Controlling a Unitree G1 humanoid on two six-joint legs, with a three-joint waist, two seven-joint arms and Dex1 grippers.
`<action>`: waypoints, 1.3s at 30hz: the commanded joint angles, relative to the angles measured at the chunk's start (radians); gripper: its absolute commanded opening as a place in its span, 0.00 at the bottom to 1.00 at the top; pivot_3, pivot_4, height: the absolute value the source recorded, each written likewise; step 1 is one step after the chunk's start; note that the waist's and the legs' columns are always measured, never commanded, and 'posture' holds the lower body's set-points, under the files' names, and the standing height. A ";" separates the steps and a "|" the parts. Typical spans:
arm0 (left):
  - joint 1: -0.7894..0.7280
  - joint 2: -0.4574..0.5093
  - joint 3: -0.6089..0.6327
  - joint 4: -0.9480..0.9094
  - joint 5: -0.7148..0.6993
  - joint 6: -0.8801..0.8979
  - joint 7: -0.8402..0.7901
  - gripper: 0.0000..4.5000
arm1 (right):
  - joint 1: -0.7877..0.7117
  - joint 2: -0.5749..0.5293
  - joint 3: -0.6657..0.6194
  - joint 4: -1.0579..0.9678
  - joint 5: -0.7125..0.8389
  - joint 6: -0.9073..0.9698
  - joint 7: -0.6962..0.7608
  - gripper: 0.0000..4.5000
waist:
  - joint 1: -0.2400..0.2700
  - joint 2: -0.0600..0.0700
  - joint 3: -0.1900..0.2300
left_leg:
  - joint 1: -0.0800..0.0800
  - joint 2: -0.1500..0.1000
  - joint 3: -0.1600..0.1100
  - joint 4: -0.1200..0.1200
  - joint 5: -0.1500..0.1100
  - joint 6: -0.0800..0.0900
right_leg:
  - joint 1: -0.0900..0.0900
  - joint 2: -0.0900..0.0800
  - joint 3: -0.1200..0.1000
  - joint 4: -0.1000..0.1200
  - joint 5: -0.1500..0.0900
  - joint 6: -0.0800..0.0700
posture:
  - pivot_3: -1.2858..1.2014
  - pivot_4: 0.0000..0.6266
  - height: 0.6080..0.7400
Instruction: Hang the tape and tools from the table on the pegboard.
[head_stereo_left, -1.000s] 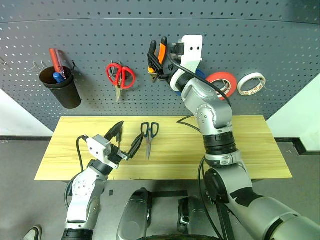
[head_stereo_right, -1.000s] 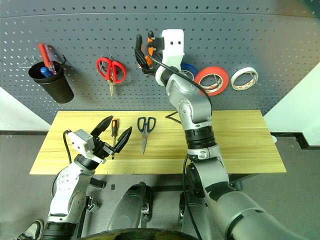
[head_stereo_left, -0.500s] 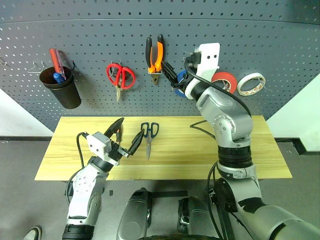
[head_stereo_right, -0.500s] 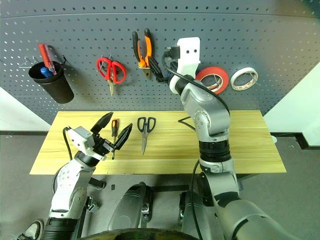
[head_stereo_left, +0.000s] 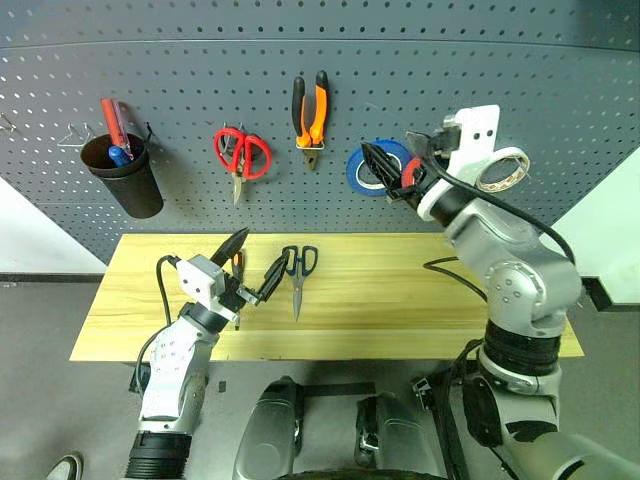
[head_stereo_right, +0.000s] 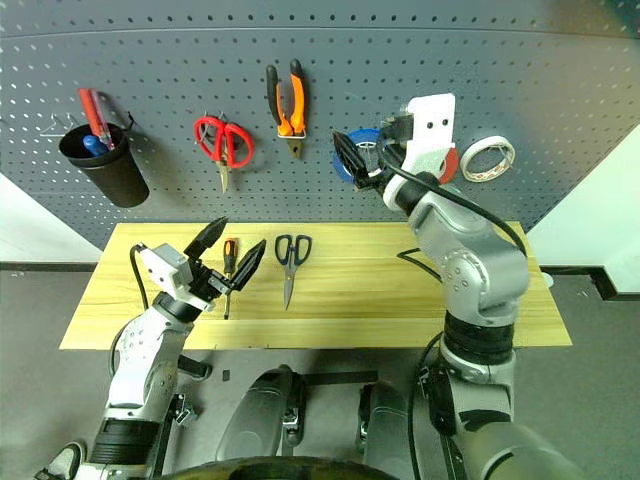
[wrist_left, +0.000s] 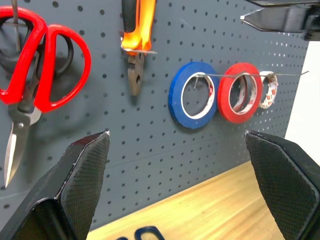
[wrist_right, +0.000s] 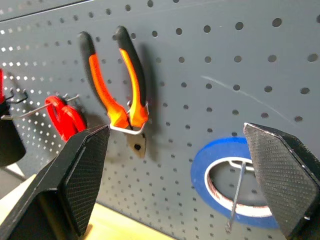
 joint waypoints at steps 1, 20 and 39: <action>-0.003 0.008 0.020 -0.009 -0.001 0.030 0.020 1.00 | 0.043 -0.015 -0.020 -0.108 0.077 0.054 0.009 0.99 | 0.000 -0.001 -0.002 | 0.000 0.000 0.000 0.000 0.000 0.000 | 0.000 0.000 0.000 0.000 0.000 0.000 | 0.63 0.09 0.37; -0.027 -0.046 -0.034 -0.144 0.121 0.589 0.416 1.00 | 0.370 -0.190 0.134 -0.146 -0.035 -0.072 0.120 0.99 | 0.005 -0.008 -0.030 | 0.013 0.000 -0.001 -0.002 0.000 0.000 | 0.014 -0.001 -0.001 -0.002 -0.001 0.001 | 0.63 0.09 0.37; -0.148 -0.230 -0.130 0.023 0.333 0.895 0.700 1.00 | 0.276 -0.261 0.112 -0.190 0.167 -0.052 0.297 0.99 | 0.023 -0.008 -0.030 | 0.018 0.000 -0.005 -0.002 -0.001 0.001 | 0.018 -0.002 -0.001 -0.002 -0.002 0.003 | 0.63 0.15 0.37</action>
